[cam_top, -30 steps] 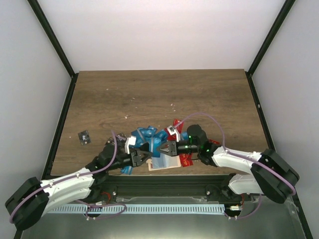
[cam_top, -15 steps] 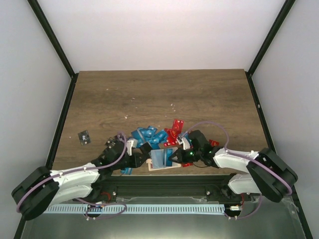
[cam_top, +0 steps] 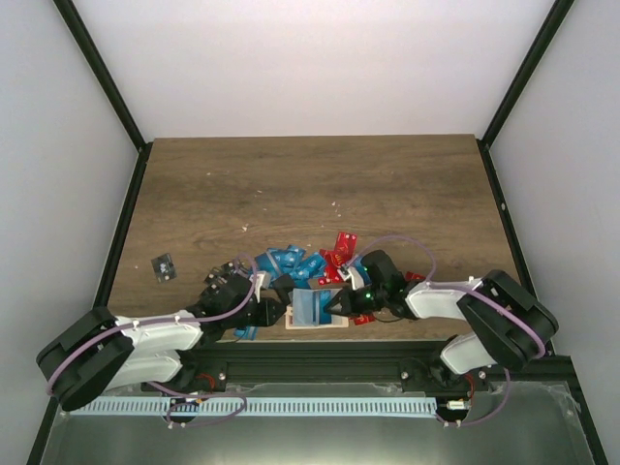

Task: Put the credit cards into the card holder

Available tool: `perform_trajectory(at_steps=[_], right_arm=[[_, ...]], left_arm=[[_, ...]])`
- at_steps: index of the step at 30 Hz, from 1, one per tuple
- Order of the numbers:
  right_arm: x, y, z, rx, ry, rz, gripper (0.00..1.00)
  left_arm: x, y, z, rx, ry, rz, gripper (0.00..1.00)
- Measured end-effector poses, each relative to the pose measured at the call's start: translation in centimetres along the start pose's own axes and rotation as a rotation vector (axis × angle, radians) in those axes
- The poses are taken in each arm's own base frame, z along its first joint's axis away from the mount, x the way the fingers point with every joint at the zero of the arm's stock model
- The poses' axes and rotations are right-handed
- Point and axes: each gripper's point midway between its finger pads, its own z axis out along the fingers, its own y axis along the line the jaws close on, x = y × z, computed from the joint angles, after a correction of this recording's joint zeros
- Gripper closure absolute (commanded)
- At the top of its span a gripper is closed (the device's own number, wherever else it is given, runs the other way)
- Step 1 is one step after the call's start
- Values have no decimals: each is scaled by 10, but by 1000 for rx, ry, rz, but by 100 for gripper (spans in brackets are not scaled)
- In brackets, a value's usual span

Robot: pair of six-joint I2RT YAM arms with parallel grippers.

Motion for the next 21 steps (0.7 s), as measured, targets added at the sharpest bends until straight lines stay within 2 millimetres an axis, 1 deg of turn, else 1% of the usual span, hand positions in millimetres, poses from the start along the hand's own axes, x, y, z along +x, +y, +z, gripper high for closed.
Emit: perform_trajectory(at_steps=[9, 17, 21], right_arm=[[-6, 7, -3, -66, 6, -6, 99], [-3, 2, 7, -101, 45, 27, 99], [-3, 2, 12, -126, 58, 43, 99]], left_arm=[[-2, 4, 1, -25, -5, 5, 85], [-2, 5, 1, -31, -9, 4, 85], [-2, 5, 1, -31, -9, 5, 88]])
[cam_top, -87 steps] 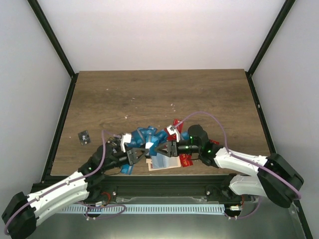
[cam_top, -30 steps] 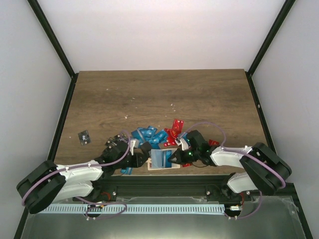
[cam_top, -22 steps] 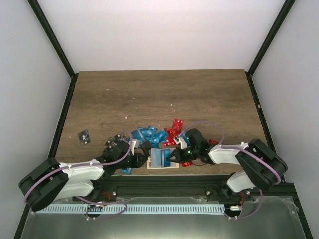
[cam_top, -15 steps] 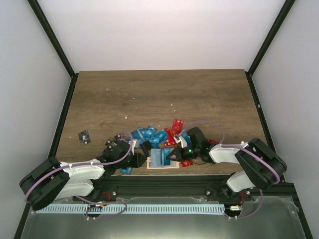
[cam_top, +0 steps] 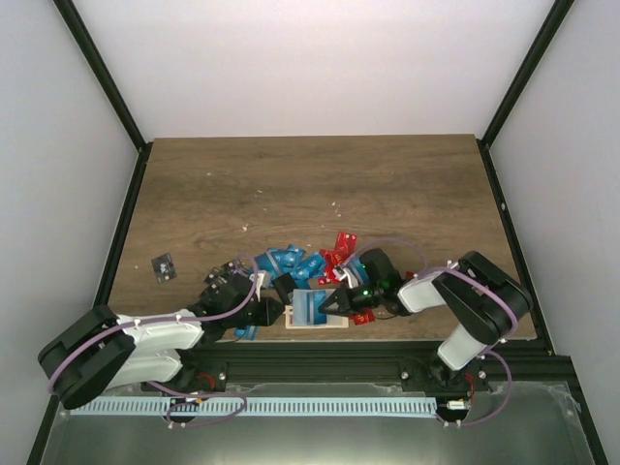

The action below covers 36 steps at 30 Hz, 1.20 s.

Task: Put the credit cards into the card holder

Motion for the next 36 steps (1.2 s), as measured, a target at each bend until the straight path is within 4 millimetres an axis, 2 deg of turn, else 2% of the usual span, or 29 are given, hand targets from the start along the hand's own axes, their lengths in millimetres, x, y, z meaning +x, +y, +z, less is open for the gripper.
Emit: perform_trajectory(at_steps=[21, 36], right_arm=[[-5, 7, 16, -105, 15, 28, 99], [-5, 9, 36, -70, 2, 57, 99]], left_arm=[[-1, -1, 3, 6, -4, -2, 90], [1, 0, 1, 11, -8, -32, 91]])
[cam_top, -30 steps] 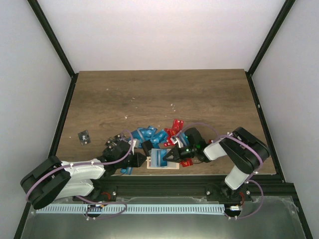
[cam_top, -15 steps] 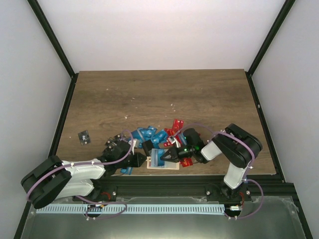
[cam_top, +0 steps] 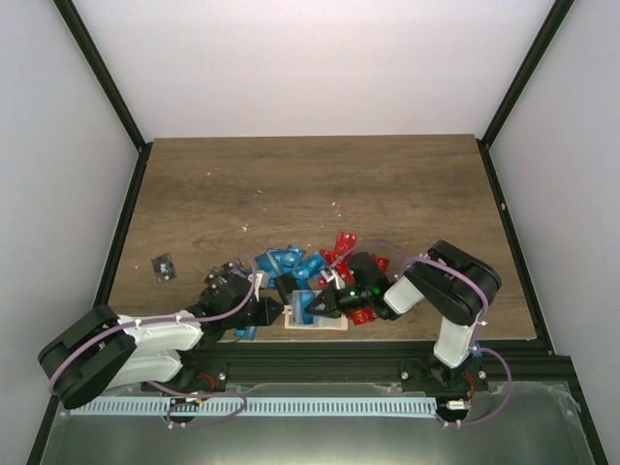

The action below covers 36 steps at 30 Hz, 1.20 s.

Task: Put the credit cards into the card holder

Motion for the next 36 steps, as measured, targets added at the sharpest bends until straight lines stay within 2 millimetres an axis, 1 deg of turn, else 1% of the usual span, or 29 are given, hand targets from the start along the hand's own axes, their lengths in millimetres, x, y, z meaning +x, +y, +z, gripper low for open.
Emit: perform_trajectory(at_steps=[5, 13, 19, 22, 23, 26, 29, 36], right_arm=[[0, -1, 0, 29, -15, 2, 95], [-1, 1, 3, 59, -15, -6, 82], [-7, 6, -3, 137, -29, -29, 61], [-11, 7, -6, 184, -31, -41, 48], [-12, 7, -7, 201, -28, -51, 46], [-11, 6, -10, 239, -17, -56, 43], [-9, 6, -12, 260, -1, -65, 43], [-3, 9, -9, 285, 41, -75, 43]], left_arm=[[-1, -2, -2, 10, -10, -13, 92], [1, -1, -8, 19, -18, -17, 91], [2, 0, -10, 18, -23, -16, 91], [2, 2, -10, 14, -23, -17, 91], [3, 2, -10, 12, -23, -17, 91], [3, 3, -10, 10, -24, -17, 91], [2, 3, -11, 11, -29, -16, 91], [2, 3, -12, 12, -33, -15, 91]])
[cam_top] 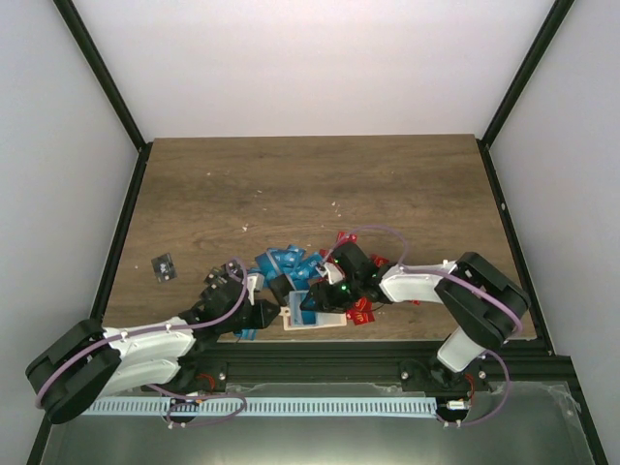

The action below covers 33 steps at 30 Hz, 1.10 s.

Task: Put the credit cards into the card holder

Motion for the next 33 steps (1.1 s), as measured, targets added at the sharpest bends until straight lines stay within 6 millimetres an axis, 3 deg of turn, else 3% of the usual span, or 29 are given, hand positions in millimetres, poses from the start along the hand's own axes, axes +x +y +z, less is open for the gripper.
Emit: perform_trajectory(at_steps=[8, 18, 23, 28, 33], right_arm=[[5, 9, 12, 12, 47, -16, 43], [4, 11, 14, 44, 65, -25, 43], [5, 11, 14, 74, 77, -37, 38], [7, 9, 5, 119, 68, -56, 31], [7, 11, -3, 144, 61, -74, 28]], left_arm=[[0, 3, 0, -9, -5, 0, 92], [0, 1, -2, 1, -12, 4, 92], [-1, 1, -4, 2, -15, 5, 90], [-6, -1, -10, 4, -44, 5, 82], [-13, 3, -19, -42, -80, -9, 64]])
